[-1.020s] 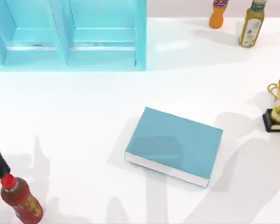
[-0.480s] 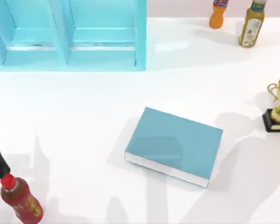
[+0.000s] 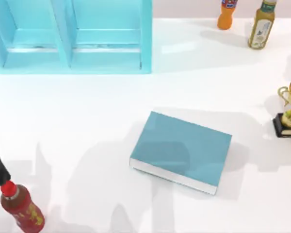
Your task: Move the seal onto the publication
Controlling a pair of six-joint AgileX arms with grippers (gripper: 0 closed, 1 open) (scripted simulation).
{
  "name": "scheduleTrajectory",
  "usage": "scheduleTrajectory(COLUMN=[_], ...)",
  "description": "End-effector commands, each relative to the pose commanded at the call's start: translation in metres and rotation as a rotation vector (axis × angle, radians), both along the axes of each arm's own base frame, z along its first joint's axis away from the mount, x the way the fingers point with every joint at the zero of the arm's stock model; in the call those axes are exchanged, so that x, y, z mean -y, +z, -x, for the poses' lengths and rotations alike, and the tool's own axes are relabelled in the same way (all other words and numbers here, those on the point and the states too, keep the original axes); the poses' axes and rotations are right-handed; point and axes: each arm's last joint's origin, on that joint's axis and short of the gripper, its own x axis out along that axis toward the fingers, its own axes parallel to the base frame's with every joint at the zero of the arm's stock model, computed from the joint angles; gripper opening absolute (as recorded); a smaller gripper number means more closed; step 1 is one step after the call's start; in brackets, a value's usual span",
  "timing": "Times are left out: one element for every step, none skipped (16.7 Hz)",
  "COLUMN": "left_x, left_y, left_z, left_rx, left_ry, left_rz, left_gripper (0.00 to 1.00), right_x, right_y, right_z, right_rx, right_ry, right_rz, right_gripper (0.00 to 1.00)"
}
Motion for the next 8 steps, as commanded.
scheduleTrajectory(left_x=[0.000, 0.000, 0.000, 0.000, 0.000, 0.000, 0.000, 0.000], left_y=[0.000, 0.000, 0.000, 0.000, 0.000, 0.000, 0.000, 0.000], left_z=[0.000, 0.000, 0.000, 0.000, 0.000, 0.000, 0.000, 0.000], left_rx=[0.000, 0.000, 0.000, 0.000, 0.000, 0.000, 0.000, 0.000], left_ry=[0.000, 0.000, 0.000, 0.000, 0.000, 0.000, 0.000, 0.000], left_rz=[0.000, 0.000, 0.000, 0.000, 0.000, 0.000, 0.000, 0.000], left_gripper=[1.00, 1.00, 1.00, 1.00, 1.00, 1.00, 1.00, 1.00], right_x=[-0.015, -0.027, -0.035, -0.040, -0.041, -0.041, -0.041, -0.040], right_y=[0.013, 0.024, 0.032, 0.037, 0.038, 0.038, 0.038, 0.036], right_z=[0.003, 0.006, 0.009, 0.011, 0.012, 0.012, 0.012, 0.011], right_rx=[0.002, 0.008, 0.014, 0.018, 0.019, 0.019, 0.019, 0.015], right_ry=[0.003, 0.004, 0.004, 0.005, 0.005, 0.005, 0.005, 0.000], right_rz=[0.001, 0.001, 0.001, 0.000, 0.000, 0.000, 0.000, -0.002], right_gripper=[0.00, 0.00, 0.00, 0.00, 0.00, 0.00, 0.00, 0.00])
